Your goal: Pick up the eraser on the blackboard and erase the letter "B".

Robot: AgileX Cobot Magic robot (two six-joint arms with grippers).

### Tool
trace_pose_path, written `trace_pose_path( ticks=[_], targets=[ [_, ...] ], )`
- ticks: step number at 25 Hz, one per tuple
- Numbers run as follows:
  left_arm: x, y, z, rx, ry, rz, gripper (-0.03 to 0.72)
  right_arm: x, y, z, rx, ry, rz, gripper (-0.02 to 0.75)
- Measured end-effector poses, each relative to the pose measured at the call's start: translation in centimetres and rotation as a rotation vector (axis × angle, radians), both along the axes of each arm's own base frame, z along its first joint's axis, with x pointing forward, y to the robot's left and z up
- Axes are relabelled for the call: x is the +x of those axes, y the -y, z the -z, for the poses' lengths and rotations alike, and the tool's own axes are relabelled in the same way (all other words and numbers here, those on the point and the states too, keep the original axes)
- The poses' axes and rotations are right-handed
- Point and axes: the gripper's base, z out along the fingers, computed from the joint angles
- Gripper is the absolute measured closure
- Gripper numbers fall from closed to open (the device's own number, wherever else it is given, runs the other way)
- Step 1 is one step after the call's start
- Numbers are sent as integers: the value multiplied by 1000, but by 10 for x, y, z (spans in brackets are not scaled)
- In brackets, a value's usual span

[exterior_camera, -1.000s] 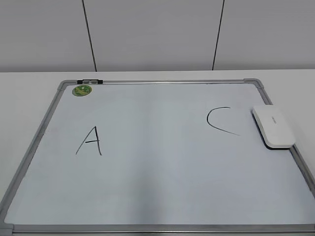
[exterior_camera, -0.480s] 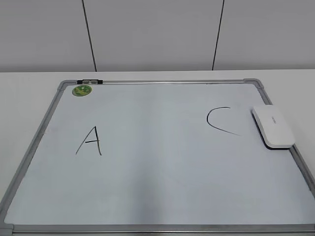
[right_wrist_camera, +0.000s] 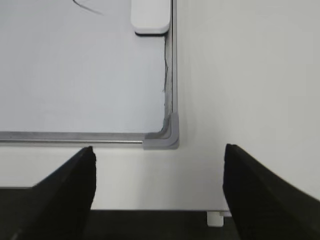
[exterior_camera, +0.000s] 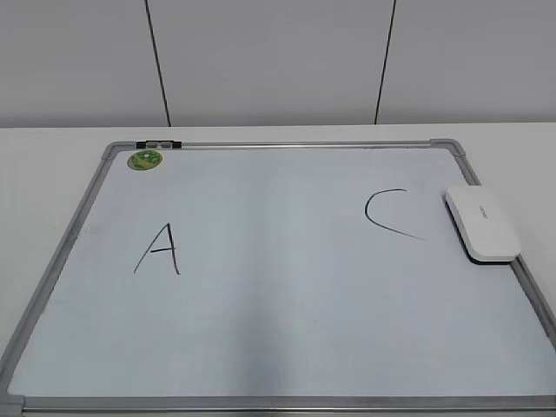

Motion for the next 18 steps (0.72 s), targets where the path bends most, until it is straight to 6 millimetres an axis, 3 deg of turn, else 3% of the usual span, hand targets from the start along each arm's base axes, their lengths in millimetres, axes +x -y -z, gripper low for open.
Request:
trace_pose_path(
  ticks=[5,18],
  targets=[
    [-7,0,0,1,37,0,174,-21,0,0,1,135,0,150],
    [-7,0,0,3,37,-1,193,-22,0,0,3,146,3,150]
  ],
)
